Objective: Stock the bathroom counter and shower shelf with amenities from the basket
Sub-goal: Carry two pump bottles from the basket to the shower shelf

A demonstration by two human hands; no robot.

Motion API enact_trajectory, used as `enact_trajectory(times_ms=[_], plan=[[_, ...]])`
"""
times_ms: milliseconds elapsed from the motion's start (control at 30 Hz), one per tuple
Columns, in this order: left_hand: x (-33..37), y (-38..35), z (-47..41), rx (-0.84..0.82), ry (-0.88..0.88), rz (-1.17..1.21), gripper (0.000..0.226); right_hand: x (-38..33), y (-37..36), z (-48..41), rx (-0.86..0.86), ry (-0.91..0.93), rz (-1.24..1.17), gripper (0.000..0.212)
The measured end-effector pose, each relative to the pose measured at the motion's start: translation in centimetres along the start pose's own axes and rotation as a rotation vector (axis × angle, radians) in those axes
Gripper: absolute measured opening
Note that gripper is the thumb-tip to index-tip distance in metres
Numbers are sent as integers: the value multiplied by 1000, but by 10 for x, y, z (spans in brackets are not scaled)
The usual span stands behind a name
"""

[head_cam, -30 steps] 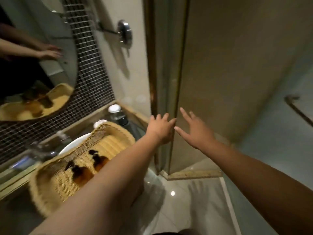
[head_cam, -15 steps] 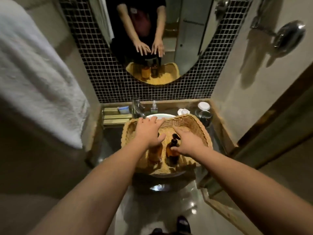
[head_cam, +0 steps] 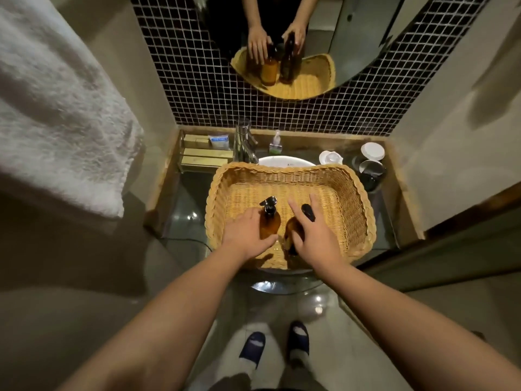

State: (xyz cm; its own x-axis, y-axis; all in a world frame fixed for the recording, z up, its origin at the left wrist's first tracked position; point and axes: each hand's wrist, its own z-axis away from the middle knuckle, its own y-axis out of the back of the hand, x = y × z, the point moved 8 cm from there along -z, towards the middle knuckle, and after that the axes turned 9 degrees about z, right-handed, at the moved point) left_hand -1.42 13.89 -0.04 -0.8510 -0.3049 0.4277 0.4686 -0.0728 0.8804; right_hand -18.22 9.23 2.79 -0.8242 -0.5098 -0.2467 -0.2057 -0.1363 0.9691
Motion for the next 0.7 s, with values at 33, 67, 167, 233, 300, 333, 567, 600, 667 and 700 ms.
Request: enact_trajectory(times_ms=[33,67,167,233,300,333,567,600,667,700], plan=[[2,-5,0,27,19,57,87,1,-6,4,3,12,-12,86],[2,-9,0,45,44,114,87,3,-12,7,7,19,-10,82],[0,-18,-7,46,90,227,85,9,-30,10,-6,-1,-2,67],[2,-18,-17,46,90,283,74,13,-45,7,-72,-48,-25,65],[4,-20,-27,42,80,343,58,14,-57,2,-105,-72,-36,68],[5,-22,-31,39,78,373,51,14,-59,-1,-98,-76,-29,68],[-6,-39,-31,108,103,407,57,11,-74,-17,-19,-62,-23,58],[-6,-40,-31,111,108,406,56,11,-73,-15,8,-52,-49,54],[-7,-43,-31,104,109,405,56,11,-71,-4,99,-22,-133,43],[-7,-43,-30,102,108,404,56,12,-71,2,139,-31,-190,40]])
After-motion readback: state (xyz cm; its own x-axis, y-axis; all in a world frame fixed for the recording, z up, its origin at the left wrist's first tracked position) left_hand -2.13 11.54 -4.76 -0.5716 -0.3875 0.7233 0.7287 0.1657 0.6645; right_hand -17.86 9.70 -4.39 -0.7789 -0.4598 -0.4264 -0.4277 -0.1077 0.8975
